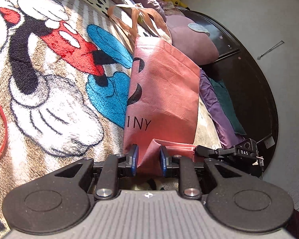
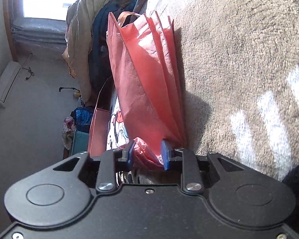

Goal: Fold shopping bag

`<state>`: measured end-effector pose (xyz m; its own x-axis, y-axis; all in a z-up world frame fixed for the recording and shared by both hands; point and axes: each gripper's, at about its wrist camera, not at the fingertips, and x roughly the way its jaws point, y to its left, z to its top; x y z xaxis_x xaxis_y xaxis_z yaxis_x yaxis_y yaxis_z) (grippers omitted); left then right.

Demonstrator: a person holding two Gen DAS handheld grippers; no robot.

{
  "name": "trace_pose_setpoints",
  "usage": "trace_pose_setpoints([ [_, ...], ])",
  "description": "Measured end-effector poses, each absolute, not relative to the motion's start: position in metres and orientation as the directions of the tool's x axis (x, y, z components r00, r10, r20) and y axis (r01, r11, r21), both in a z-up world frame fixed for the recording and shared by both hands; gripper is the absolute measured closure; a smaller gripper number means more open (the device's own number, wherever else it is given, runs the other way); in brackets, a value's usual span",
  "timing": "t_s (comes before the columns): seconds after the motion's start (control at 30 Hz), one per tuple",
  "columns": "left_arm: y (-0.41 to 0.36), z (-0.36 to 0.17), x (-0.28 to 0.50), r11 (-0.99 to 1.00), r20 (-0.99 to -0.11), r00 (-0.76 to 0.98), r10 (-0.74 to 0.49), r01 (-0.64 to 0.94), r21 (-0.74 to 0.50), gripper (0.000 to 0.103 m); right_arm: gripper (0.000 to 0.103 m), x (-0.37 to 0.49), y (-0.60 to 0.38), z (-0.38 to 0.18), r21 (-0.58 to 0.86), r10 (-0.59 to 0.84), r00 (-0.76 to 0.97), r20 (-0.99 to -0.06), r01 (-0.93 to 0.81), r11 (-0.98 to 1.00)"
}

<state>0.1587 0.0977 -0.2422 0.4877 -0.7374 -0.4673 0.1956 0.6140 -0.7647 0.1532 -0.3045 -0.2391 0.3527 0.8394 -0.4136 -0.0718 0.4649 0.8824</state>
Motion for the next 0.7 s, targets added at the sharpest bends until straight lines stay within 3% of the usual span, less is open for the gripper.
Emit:
trace_pose_setpoints([
  [0.13, 0.090, -0.236, 0.157, 0.659, -0.499, 0.508, -0.702, 0.200, -0.725, 0.081, 0.073, 0.152, -0.283, -0.207, 0.729, 0.751, 0.380, -0.539, -0.237, 0.643],
  [0.23, 0.084, -0.236, 0.150, 0.698, -0.505, 0.548, -0.667, 0.220, -0.682, 0.080, 0.073, 0.150, -0.277, -0.209, 0.674, 0.710, 0.422, -0.564, -0.260, 0.691],
  [0.33, 0.077, -0.236, 0.136, 0.732, -0.473, 0.626, -0.620, 0.246, -0.635, 0.079, 0.073, 0.140, -0.282, -0.220, 0.686, 0.693, 0.467, -0.549, -0.221, 0.693],
  [0.47, 0.084, -0.240, 0.139, 0.694, -0.460, 0.625, -0.631, 0.189, -0.695, 0.079, 0.072, 0.131, -0.301, -0.238, 0.784, 0.740, 0.466, -0.486, -0.142, 0.604],
  [0.57, 0.079, -0.231, 0.148, 0.728, -0.512, 0.597, -0.617, 0.187, -0.660, 0.079, 0.053, 0.127, -0.299, -0.226, 0.747, 0.768, 0.458, -0.447, -0.281, 0.602],
  [0.7, 0.079, -0.230, 0.151, 0.739, -0.530, 0.584, -0.615, 0.192, -0.645, 0.080, 0.048, 0.122, -0.293, -0.211, 0.596, 0.766, 0.463, -0.446, -0.486, 0.640],
])
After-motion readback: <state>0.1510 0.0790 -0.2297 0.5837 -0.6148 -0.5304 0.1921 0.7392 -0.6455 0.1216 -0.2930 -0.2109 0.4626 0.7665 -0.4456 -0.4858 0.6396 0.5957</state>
